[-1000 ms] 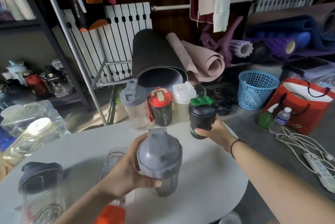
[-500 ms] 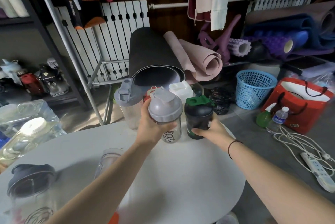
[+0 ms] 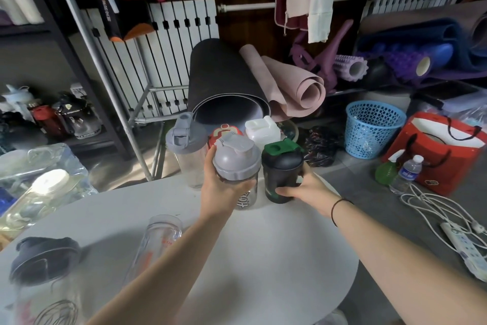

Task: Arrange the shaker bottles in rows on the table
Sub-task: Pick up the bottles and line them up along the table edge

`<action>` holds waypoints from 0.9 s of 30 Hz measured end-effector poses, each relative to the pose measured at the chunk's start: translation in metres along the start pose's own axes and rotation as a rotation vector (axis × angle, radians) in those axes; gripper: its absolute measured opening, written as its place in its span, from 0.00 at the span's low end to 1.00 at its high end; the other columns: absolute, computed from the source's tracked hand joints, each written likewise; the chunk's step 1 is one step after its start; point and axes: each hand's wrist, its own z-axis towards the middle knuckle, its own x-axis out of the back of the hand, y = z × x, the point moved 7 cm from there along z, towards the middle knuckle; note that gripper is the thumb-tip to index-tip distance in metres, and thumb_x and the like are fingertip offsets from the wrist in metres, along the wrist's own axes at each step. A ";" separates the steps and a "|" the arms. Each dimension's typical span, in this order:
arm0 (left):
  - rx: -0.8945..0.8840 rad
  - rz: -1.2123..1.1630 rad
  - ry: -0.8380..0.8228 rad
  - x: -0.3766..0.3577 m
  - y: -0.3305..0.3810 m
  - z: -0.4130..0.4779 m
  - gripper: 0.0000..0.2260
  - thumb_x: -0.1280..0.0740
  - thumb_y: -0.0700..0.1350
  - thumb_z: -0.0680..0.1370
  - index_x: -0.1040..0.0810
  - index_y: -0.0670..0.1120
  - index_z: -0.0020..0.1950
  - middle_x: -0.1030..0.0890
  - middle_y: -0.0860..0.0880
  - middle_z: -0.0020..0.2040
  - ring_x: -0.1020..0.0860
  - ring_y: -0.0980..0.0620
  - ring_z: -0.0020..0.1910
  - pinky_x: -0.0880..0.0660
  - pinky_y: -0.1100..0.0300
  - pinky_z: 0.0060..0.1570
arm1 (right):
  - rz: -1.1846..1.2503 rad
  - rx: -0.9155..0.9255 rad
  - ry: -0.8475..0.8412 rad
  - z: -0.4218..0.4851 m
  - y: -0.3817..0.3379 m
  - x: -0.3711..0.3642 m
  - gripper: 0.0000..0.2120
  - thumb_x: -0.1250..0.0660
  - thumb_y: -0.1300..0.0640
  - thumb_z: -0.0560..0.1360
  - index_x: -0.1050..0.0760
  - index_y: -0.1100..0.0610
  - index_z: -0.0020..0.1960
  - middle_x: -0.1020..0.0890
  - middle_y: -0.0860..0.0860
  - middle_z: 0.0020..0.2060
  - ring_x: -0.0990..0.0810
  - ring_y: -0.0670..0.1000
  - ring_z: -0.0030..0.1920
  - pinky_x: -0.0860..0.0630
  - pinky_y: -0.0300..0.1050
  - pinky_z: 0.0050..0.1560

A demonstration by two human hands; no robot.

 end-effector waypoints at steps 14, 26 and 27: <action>-0.065 0.031 0.015 -0.003 -0.002 -0.004 0.52 0.20 0.54 0.56 0.46 0.66 0.73 0.33 0.58 0.73 0.32 0.55 0.71 0.31 0.46 0.69 | 0.003 -0.017 -0.008 0.002 0.007 -0.007 0.41 0.22 0.59 0.67 0.39 0.48 0.74 0.27 0.49 0.69 0.28 0.53 0.66 0.32 0.44 0.58; 0.080 0.035 -0.110 0.028 0.011 -0.025 0.56 0.20 0.51 0.63 0.57 0.60 0.77 0.36 0.58 0.73 0.29 0.55 0.64 0.29 0.47 0.67 | 0.060 -0.031 0.053 -0.004 0.024 -0.010 0.47 0.23 0.63 0.68 0.47 0.50 0.78 0.32 0.51 0.72 0.27 0.56 0.67 0.30 0.48 0.63; 0.104 0.033 -0.104 0.038 0.011 -0.030 0.57 0.21 0.53 0.63 0.60 0.57 0.78 0.38 0.53 0.76 0.31 0.53 0.65 0.30 0.48 0.67 | 0.073 -0.047 0.051 -0.004 0.027 -0.011 0.48 0.23 0.63 0.68 0.47 0.50 0.78 0.32 0.52 0.72 0.26 0.56 0.67 0.29 0.49 0.64</action>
